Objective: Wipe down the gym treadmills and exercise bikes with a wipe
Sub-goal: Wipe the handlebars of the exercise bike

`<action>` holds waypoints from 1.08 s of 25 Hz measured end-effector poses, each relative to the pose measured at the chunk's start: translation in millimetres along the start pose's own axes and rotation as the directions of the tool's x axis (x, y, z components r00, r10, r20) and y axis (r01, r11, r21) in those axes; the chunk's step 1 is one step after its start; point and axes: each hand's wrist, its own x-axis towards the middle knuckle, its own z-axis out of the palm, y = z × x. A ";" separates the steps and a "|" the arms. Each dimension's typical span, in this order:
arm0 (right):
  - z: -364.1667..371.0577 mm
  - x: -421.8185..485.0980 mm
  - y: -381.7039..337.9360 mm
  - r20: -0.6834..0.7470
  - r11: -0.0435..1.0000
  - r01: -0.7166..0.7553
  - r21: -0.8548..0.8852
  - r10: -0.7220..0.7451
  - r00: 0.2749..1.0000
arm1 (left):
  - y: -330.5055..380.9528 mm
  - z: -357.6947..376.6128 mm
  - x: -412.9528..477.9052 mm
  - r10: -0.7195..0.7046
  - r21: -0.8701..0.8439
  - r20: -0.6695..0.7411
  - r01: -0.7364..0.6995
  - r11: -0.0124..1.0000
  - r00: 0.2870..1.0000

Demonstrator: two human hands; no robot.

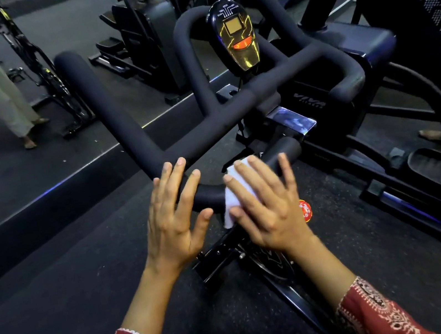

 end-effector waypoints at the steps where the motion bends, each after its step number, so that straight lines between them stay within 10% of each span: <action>1: -2.4 -1.6 5.5 -0.023 0.997 -0.071 0.004 0.071 0.997 | -4.5 -2.0 -0.7 -0.011 -0.013 0.008 0.012 1.000 1.000; 27: 59.5 38.5 -114.6 -0.104 0.862 -0.273 -0.427 0.253 0.962 | -150.4 -9.0 63.8 0.455 -0.094 -0.084 -0.462 0.882 0.887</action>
